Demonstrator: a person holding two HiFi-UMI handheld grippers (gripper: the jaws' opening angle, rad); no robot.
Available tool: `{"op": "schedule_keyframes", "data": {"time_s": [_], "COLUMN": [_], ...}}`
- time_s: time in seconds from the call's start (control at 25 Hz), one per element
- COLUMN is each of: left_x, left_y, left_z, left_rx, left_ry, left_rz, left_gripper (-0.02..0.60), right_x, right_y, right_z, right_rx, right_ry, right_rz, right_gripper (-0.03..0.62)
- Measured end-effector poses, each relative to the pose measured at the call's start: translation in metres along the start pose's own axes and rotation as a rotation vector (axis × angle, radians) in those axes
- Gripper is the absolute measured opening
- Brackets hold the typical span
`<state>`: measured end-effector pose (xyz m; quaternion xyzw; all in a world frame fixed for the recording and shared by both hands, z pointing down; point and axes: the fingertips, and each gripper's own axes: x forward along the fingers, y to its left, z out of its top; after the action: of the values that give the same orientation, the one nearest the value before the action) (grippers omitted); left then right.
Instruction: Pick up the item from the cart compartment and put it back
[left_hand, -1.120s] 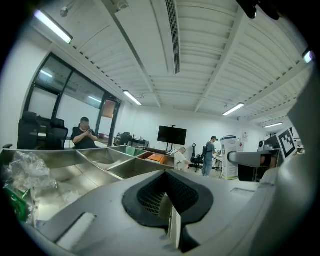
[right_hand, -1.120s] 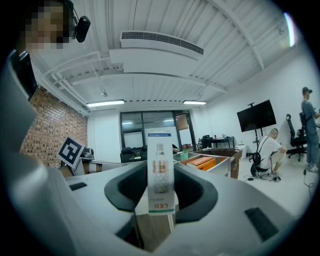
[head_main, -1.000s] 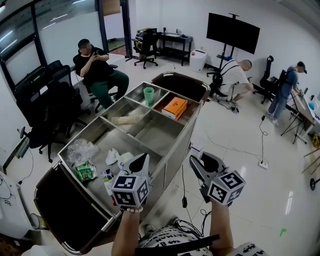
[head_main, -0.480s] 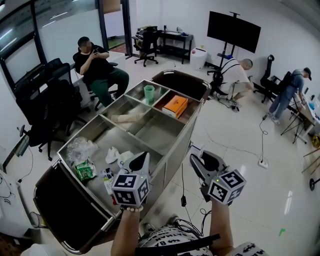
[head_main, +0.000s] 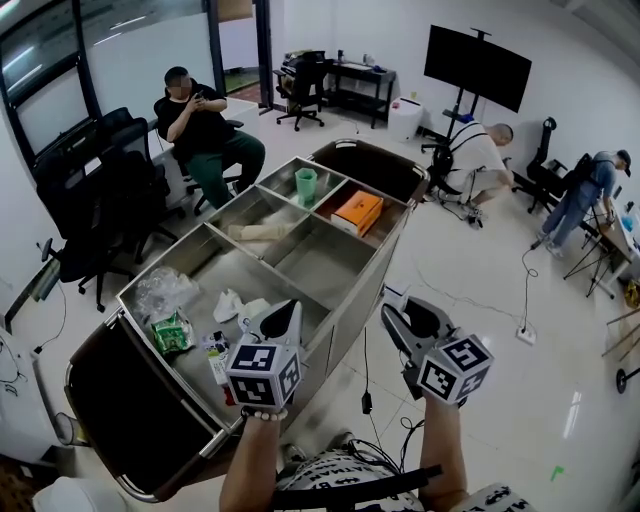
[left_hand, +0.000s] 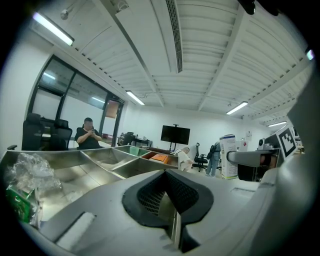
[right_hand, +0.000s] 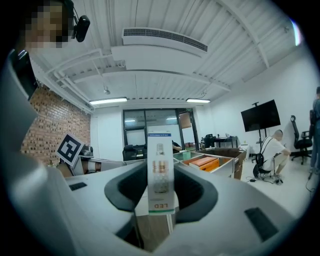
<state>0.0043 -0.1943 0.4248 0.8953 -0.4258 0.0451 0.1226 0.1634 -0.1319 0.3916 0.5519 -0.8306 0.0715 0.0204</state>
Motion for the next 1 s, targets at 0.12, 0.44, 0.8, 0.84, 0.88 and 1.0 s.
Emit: {"op": "schedule_keyframes", "data": {"time_s": [0.12,0.44,0.8,0.84,0.88,1.0], "left_x": [0.003,0.011,0.035,0.039,0.042,0.052], "left_y": [0.001,0.008,0.028,0.03,0.032,0.038], "left_z": [0.0,0.012,0.023,0.021,0.02,0.015], "left_rx": [0.007,0.034,0.024,0.02,0.014,-0.005], "left_ry": [0.005,0.008,-0.001,0.003,0.007,0.023], "left_rz": [0.006,0.023,0.041,0.043,0.045,0.046], "left_gripper": [0.005,0.005,0.005,0.005,0.005,0.005], "right_x": [0.011,0.057,0.14,0.15,0.16,0.186], "right_y": [-0.006,-0.014,-0.023,-0.025,-0.027,-0.033], "right_z": [0.005,0.043,0.05,0.046,0.042,0.027], "right_rx": [-0.023,-0.125,-0.317,-0.346,-0.373,-0.425], "right_ry": [0.011,0.053,0.265,0.301,0.337,0.441], "right_rz": [0.018,0.12,0.274,0.283,0.288,0.303], "right_gripper": [0.166,0.167,0.167,0.167,0.167,0.169]}}
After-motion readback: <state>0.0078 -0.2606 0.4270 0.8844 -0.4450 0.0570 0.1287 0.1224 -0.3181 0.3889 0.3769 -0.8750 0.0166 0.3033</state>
